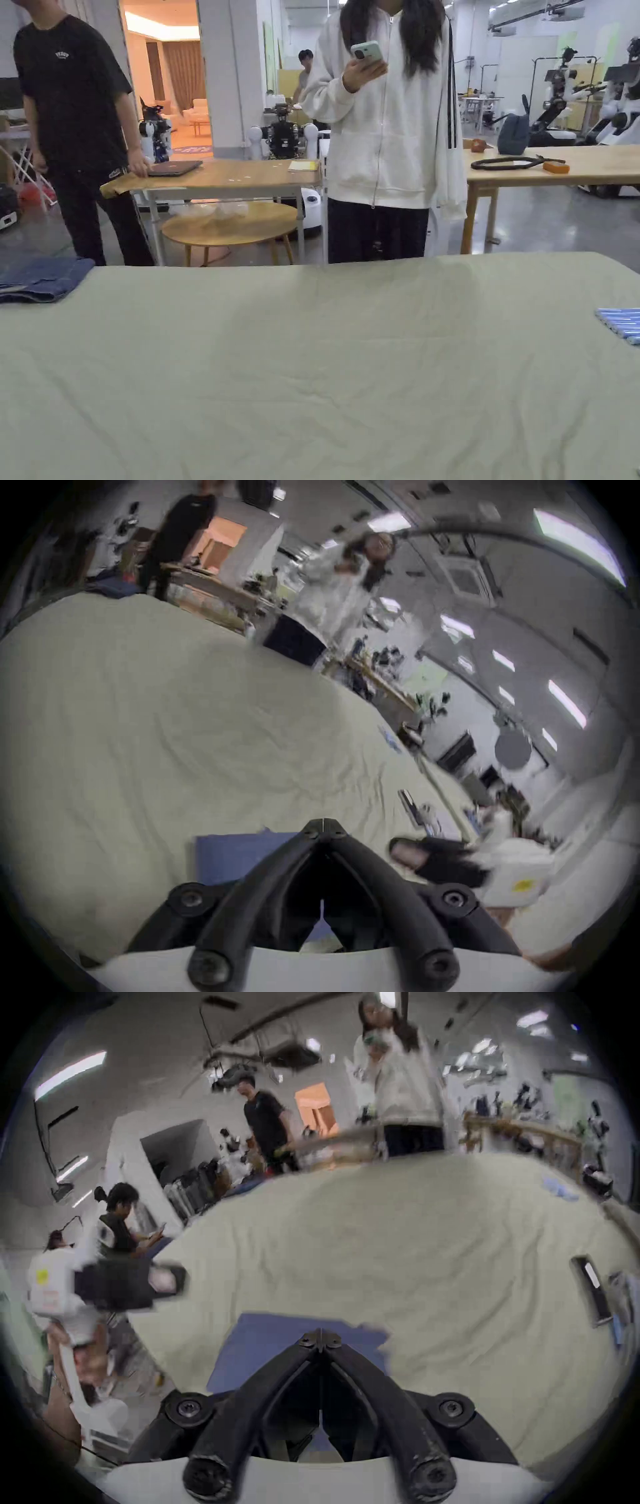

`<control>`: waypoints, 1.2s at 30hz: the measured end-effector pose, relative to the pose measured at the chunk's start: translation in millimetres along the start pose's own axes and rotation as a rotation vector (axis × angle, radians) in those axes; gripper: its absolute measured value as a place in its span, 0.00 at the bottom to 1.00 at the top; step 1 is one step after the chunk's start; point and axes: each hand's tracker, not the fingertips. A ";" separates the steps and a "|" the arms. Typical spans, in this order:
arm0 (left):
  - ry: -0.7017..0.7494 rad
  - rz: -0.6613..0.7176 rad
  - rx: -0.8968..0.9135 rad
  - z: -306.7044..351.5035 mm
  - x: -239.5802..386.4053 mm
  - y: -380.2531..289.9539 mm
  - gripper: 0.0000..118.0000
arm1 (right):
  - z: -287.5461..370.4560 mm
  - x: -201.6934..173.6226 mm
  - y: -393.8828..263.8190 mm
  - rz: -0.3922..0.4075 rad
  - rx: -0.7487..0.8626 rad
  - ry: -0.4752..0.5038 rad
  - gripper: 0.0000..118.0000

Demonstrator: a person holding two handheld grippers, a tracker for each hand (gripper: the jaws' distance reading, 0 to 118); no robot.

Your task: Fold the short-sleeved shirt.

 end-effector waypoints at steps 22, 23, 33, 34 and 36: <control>-0.238 0.446 -0.316 -100.2 -122.0 -59.6 0.97 | -86.8 51.7 -28.3 -0.238 -0.279 0.082 0.00; -0.263 0.438 -0.361 -109.3 -117.1 -60.6 0.90 | -85.5 51.5 -30.0 -0.249 -0.274 0.087 0.00; -0.201 0.570 -0.364 -93.5 -141.3 -53.7 0.19 | -54.2 65.0 -19.0 -0.436 -0.132 0.237 0.00; -0.202 0.577 -0.352 -86.7 -146.0 -47.9 0.19 | -49.8 62.6 -12.6 -0.417 -0.105 0.226 0.00; -0.191 0.608 -0.307 -65.4 -158.1 -27.8 0.19 | -43.1 56.7 4.1 -0.390 -0.074 0.205 0.00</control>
